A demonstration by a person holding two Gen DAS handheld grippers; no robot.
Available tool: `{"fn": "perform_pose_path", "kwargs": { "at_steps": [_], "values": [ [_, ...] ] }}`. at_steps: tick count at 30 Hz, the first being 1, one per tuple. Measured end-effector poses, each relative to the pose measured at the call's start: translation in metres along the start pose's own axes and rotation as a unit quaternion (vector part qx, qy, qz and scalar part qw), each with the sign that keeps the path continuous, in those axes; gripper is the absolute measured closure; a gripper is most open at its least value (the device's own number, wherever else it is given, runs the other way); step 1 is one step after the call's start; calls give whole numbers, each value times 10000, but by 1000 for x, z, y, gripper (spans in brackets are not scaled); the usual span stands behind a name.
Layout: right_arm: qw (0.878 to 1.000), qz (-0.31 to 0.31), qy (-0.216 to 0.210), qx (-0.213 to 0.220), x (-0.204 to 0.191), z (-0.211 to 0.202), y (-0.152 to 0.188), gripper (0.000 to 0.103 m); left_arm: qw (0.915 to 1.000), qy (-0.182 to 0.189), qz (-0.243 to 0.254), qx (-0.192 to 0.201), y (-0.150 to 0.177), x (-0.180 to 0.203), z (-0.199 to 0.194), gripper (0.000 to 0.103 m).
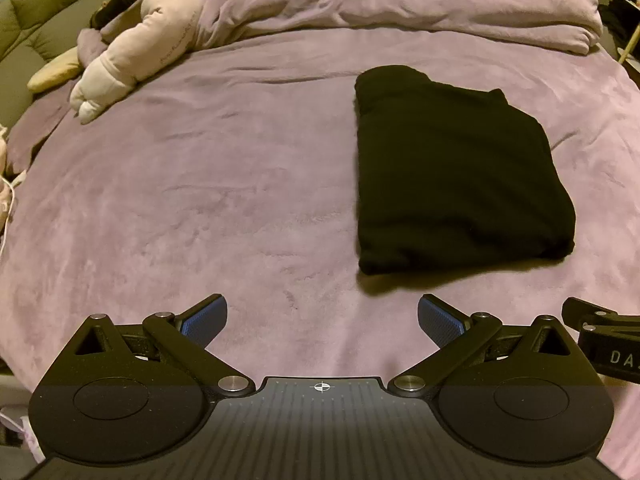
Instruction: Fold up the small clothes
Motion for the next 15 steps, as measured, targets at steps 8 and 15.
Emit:
{"fn": "perform_pose_path", "kwargs": {
  "at_steps": [8,15],
  "values": [
    [10000,51,-45,-11,0,0,-1,4,10000,40,-23,-34,1,0,0,0],
    [10000,36,-63,-32,0,0,-1,4,10000,65,-23,-36,1,-1,0,0]
  ]
}}
Point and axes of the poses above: each gripper's, at about its wrist camera, not at the fingertips, and z roughly the way its jaws point, x to its right, y to its underside, the point moved 8 cm from there along z, roughly the way its jaws point, and after that the axes turned 7 degrees about z, right-handed, at the moved point
